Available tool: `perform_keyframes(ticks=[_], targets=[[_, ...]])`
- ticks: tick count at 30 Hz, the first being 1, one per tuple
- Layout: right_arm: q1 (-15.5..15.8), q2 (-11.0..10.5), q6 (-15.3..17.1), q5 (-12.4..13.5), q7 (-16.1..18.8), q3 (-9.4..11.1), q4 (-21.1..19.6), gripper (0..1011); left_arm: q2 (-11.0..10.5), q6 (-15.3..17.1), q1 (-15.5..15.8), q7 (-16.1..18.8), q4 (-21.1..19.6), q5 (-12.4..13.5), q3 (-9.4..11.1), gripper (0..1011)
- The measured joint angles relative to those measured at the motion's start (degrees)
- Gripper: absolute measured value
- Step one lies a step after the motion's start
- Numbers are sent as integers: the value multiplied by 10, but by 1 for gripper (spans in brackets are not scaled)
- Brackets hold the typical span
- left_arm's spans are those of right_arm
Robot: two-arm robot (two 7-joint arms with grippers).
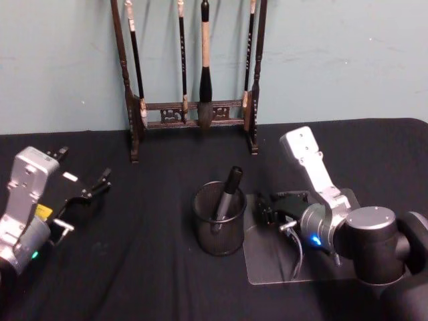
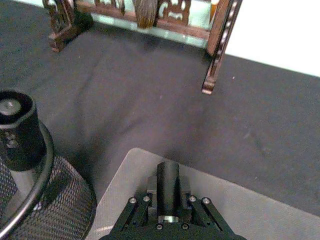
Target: Pick up the water-based marker from the table and place it into the pen holder.
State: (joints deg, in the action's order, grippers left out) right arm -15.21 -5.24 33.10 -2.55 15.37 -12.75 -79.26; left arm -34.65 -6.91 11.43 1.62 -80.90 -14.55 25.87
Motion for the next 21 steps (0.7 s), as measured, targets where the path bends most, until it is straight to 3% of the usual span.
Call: perform_keyframes(ticks=[21], targets=[[4, -3, -58, 24, -13, 18, -41, 257, 0, 0, 0, 0, 0, 0, 0, 1001]])
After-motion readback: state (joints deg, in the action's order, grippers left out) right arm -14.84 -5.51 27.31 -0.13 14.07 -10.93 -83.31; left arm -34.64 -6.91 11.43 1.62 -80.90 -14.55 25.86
